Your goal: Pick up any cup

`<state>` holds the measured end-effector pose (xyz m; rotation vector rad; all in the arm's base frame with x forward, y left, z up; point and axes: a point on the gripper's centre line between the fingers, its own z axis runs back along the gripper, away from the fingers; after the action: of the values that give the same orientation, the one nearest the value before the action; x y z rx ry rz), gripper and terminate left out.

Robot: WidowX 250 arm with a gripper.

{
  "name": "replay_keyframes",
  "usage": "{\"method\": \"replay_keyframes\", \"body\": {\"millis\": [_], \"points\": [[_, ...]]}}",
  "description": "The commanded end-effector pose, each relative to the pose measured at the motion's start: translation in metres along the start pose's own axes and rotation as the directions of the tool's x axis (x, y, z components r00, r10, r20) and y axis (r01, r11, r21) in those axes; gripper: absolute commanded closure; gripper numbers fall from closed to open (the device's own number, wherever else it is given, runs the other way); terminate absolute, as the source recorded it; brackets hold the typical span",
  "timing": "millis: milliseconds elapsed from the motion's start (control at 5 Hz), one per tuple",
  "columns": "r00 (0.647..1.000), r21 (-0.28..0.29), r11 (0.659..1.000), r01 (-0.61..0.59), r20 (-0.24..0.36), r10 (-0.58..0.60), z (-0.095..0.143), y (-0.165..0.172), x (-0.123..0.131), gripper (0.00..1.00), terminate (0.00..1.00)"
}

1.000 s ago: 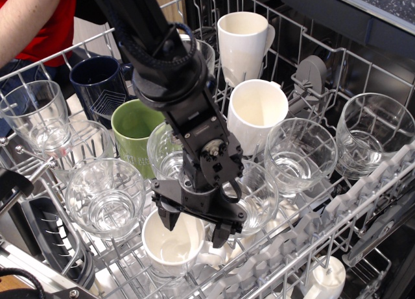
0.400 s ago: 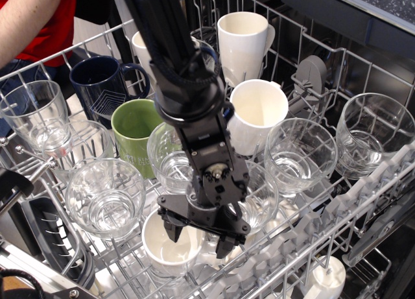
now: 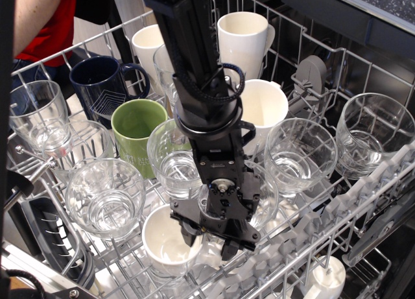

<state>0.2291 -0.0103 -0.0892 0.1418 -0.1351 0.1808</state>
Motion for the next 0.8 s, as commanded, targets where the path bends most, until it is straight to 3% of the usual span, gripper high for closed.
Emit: {"method": "replay_keyframes", "body": {"millis": [0, 600], "points": [[0.999, -0.014, 1.0, -0.022, 0.029, 0.022, 0.003, 0.004, 0.009, 1.0, 0.0], [0.999, -0.039, 0.999, -0.025, 0.039, 0.027, 0.006, 0.016, 0.003, 1.0, 0.0]]}}
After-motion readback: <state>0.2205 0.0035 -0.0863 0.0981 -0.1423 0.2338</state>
